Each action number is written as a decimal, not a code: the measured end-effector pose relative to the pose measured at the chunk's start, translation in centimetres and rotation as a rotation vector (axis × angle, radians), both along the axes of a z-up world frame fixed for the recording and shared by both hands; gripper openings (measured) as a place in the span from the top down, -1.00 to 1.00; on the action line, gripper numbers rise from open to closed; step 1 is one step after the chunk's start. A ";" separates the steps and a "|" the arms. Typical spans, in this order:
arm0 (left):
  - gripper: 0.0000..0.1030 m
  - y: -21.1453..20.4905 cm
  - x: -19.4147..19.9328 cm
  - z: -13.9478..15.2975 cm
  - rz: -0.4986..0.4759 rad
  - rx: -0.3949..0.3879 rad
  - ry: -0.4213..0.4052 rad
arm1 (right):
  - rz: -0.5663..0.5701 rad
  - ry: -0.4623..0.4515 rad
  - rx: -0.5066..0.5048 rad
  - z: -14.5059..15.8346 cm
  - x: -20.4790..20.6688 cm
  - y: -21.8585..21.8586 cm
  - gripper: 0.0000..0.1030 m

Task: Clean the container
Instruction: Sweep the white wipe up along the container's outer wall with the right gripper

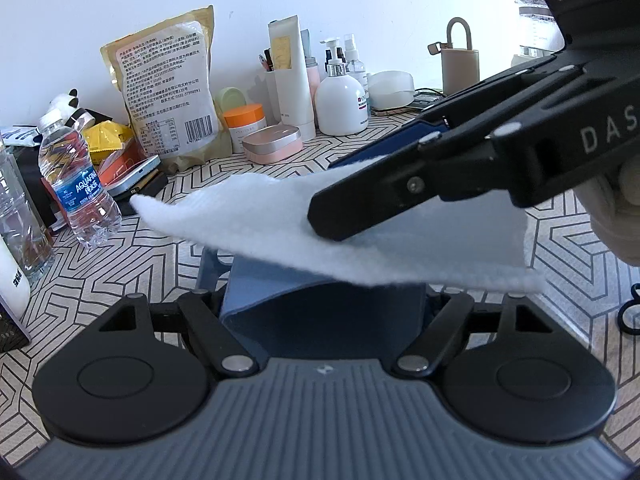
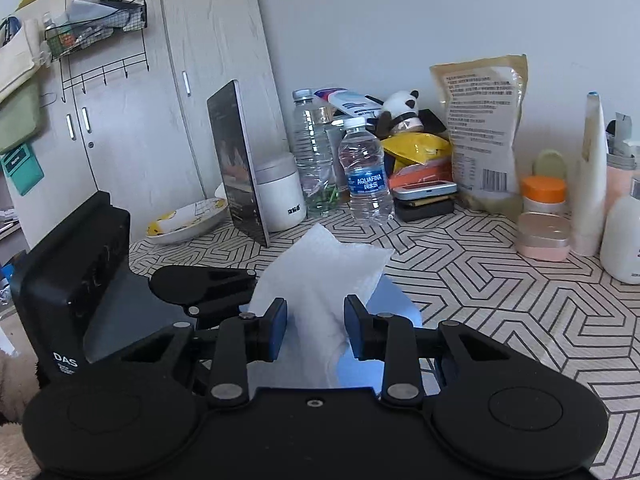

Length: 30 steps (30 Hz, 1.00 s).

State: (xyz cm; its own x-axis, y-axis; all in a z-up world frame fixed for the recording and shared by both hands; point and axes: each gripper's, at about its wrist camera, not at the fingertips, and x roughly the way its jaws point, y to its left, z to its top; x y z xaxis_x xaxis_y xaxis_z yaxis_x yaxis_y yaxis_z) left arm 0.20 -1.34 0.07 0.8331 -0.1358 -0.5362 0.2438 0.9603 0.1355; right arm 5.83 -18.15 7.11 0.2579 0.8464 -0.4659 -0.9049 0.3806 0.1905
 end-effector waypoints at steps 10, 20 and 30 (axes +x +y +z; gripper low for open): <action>-0.51 0.0 0.0 0.0 0.000 -0.003 0.001 | 0.063 0.015 0.018 -0.1 -0.6 -0.2 0.29; -0.51 -0.2 0.1 0.0 0.001 -0.005 0.003 | 0.028 0.007 0.008 0.0 -0.4 -0.5 0.29; -0.51 0.0 0.1 0.1 0.000 -0.006 0.002 | 0.075 -0.017 0.005 0.1 -1.4 0.0 0.24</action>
